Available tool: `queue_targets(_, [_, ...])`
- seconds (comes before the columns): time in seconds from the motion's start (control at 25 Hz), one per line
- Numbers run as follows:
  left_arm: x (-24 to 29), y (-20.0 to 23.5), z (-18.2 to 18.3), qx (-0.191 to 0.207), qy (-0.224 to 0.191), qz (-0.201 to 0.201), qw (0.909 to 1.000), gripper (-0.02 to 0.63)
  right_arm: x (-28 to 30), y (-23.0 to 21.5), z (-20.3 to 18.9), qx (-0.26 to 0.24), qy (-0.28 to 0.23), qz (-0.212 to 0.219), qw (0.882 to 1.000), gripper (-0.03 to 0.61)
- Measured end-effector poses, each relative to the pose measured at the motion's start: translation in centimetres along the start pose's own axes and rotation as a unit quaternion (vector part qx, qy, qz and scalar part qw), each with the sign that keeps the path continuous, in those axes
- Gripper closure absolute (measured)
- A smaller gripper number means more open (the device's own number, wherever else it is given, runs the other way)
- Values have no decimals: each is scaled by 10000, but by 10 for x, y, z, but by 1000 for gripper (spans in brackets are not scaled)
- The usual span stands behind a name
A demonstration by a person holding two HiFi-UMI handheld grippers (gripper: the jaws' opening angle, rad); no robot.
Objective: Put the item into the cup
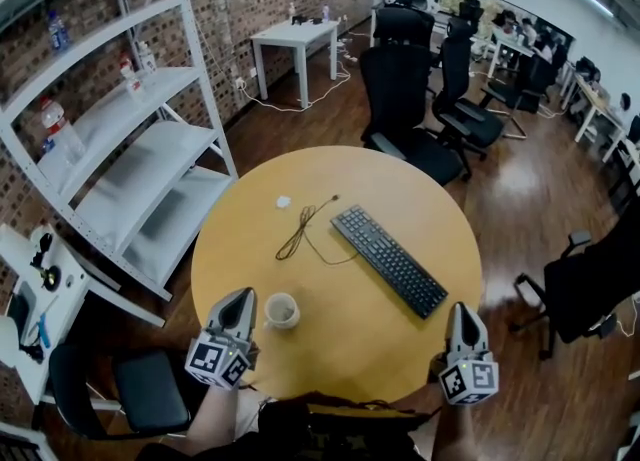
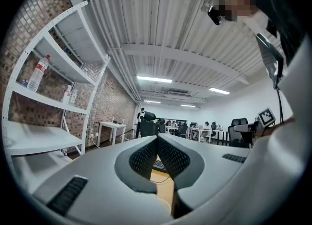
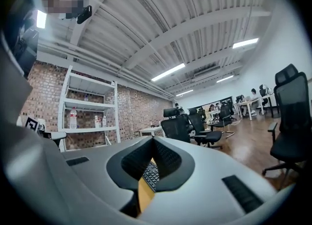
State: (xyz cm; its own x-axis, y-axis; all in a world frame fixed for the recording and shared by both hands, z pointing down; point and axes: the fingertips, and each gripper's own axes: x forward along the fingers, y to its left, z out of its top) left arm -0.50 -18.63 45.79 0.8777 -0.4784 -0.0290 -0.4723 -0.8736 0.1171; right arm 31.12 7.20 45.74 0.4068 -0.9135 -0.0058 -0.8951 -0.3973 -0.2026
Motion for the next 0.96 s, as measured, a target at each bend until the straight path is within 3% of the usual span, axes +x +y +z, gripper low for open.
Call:
queue_targets(0.44, [-13, 18, -1, -127, 46, 321, 9994, 617, 18, 8, -5, 87, 154, 180, 9997, 572])
queue_targets(0.96, [-18, 28, 12, -17, -51, 321, 9995, 617, 26, 18, 12, -110, 10, 355, 9993, 572])
